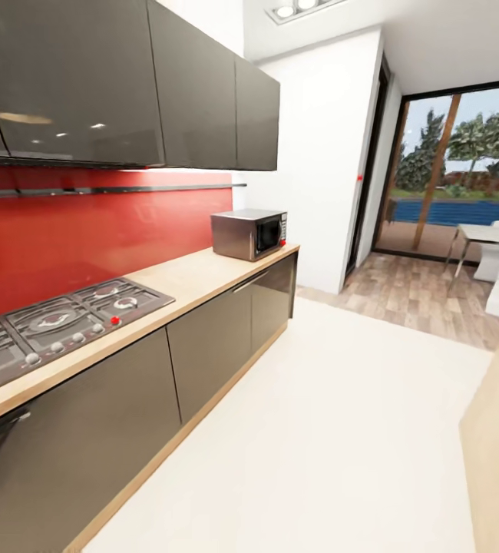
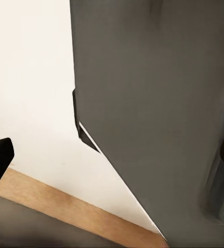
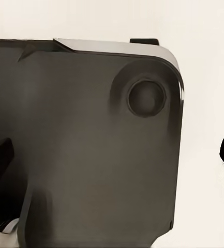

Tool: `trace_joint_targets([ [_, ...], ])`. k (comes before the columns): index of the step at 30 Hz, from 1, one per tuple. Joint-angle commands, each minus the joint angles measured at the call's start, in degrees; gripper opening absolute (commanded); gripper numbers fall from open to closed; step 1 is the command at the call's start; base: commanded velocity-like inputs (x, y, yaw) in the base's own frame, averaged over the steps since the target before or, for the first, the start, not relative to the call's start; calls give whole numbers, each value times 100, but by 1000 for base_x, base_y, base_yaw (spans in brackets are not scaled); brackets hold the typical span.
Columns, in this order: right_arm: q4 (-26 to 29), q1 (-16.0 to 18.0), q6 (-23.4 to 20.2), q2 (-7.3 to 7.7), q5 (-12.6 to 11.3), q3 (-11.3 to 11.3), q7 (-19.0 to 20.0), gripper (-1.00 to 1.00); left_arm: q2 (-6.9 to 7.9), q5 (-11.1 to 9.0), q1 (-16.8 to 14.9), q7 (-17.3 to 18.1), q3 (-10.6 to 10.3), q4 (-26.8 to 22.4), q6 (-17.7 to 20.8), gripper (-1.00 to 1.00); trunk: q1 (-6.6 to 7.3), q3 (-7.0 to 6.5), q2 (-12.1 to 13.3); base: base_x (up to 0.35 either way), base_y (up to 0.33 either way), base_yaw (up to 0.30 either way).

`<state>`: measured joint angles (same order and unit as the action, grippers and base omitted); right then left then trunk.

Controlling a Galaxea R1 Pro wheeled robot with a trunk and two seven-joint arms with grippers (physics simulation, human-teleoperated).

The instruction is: Set up a coffee station on the kitchen countertop: keep the coffee maker on the countertop, move the bottle of coffee from the kitchen shelf to the counter next to the coffee maker, place a paper coffee filter on top of the coffee maker, put the saucer next to the coffee maker with the coffee cup on the saucer, and place the electric kettle next to the coffee maker.

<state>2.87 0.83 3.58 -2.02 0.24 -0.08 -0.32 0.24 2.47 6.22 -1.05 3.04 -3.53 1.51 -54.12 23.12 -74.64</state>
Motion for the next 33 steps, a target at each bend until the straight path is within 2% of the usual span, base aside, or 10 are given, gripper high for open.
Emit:
trace_joint_targets([
  [1,-5,4,20,0,2,-1,-3,100,7,22,7,-12,32,-16,16,100,23,-14,39,0,0,280],
  [2,-5,4,20,0,2,0,-3,100,31,-93,10,-42,79,-16,16,100,45,-32,79,0,0,280],
  [3,-5,4,20,0,2,2,-3,100,51,-301,9,-169,187,-16,16,100,67,-50,119,0,0,280],
  [6,-5,2,20,0,2,1,-3,100,38,-386,11,-333,235,-16,8,100,133,-104,239,0,0,280],
  [33,-5,4,28,0,2,0,-3,100,46,-396,11,-361,250,-16,-2,100,726,-588,1322,0,0,280],
])
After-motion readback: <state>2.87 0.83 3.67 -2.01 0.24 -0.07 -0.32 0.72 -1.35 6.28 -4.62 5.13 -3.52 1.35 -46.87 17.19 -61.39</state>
